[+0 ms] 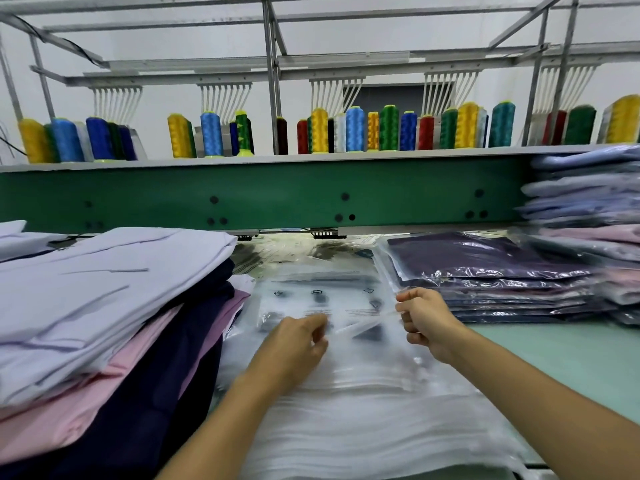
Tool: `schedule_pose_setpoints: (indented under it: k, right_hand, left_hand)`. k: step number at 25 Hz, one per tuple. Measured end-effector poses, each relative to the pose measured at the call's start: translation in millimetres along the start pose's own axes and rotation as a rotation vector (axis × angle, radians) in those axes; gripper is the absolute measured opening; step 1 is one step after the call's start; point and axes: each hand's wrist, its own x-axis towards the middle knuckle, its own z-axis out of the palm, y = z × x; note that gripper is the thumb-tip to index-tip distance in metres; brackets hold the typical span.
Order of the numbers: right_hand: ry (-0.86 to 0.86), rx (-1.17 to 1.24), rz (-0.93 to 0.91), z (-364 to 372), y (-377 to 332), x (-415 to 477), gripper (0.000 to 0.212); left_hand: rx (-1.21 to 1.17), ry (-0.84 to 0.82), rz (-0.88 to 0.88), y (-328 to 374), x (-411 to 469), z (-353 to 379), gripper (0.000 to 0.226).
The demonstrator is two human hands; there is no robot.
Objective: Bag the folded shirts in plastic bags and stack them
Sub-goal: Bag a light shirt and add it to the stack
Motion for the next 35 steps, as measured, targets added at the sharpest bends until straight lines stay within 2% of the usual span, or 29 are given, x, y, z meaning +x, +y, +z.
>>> schedule_pose_setpoints:
  k: [5,12,16,19,22,23,24,25,26,28,30,31,33,35]
  right_hand:
    - [0.028,-0.005,0.028,-9,5,11,0.023]
    - [0.123,-0.015,0.084,-39,5,17,0.023]
    - [0.039,-0.091,0.114,-44,4,13,0.021]
    - [-0.036,-0.180,0.050,-42,5,11,0.017]
    - [-0.159,-0.335,-0.015,-42,6,9,0.011]
    - [-0.192,-0.407,-0.030,-42,7,9,0.010]
    - [-0.214,-0.483,-0.053,-42,8,9,0.010]
    - [-0.226,-0.554,-0.084,-42,9,9,0.010]
    - [-0.230,-0.619,-0.124,-40,8,8,0.009]
    - [-0.212,-0.818,-0.243,-36,8,7,0.005]
    - [-0.175,-1.107,-0.397,-30,8,7,0.015]
    - [-0.191,-1.171,-0.452,-26,7,4,0.022]
    - [-0.326,-1.092,-0.467,-20,3,-2,0.035]
    - [-0.474,-0.960,-0.411,-14,1,-9,0.044]
  left_hand:
    - [0.067,-0.027,-0.143,-30,-9,-29,0.020]
    - [0.117,0.103,-0.243,-40,-13,-35,0.010]
    - [0.175,0.131,-0.306,-40,-11,-36,0.007]
    - [0.288,0.107,-0.331,-36,-12,-37,0.009]
    - [0.303,0.071,-0.234,-34,-14,-33,0.041]
    - [0.301,0.084,-0.156,-31,-14,-33,0.039]
    - [0.275,0.099,-0.088,-28,-14,-33,0.026]
    - [0.236,0.087,-0.053,-26,-13,-34,0.012]
    - [0.196,0.055,-0.044,-25,-12,-34,0.008]
    - [0.143,-0.032,-0.070,-25,-10,-34,0.021]
    - [0.121,-0.082,-0.072,-24,-11,-35,0.036]
    - [0.097,-0.089,-0.069,-24,-11,-36,0.045]
    - [0.029,-0.089,-0.058,-23,-12,-36,0.057]
    - [0.021,-0.119,-0.045,-20,-12,-36,0.056]
